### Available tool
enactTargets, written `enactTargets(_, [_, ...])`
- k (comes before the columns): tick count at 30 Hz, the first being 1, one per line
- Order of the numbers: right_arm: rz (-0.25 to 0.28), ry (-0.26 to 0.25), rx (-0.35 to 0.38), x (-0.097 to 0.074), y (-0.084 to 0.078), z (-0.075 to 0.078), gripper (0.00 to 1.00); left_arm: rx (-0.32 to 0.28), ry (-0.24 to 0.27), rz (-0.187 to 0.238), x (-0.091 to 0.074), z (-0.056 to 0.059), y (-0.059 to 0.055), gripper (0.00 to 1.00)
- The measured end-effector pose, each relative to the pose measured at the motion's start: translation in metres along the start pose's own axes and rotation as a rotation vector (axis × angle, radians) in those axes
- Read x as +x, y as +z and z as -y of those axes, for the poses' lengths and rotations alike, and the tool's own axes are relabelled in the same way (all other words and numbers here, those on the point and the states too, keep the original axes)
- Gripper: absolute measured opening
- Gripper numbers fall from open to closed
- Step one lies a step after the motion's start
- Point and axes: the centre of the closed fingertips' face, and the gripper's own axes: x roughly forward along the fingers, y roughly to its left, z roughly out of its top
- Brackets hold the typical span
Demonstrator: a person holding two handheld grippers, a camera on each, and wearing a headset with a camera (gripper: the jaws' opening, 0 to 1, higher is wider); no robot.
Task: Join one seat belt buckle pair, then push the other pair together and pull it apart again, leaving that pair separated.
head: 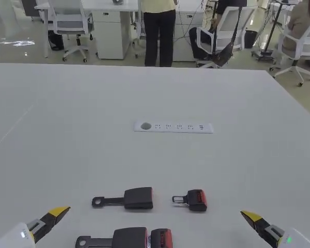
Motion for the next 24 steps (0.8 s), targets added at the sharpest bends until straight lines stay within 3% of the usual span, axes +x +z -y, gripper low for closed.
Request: enactTargets(24, [0.0, 0.002, -0.013, 0.0, -0.0006, 0.0023, 1.0, 0.031, -0.025, -0.016, 0.0009, 0.0005, -0.0075, 1.0])
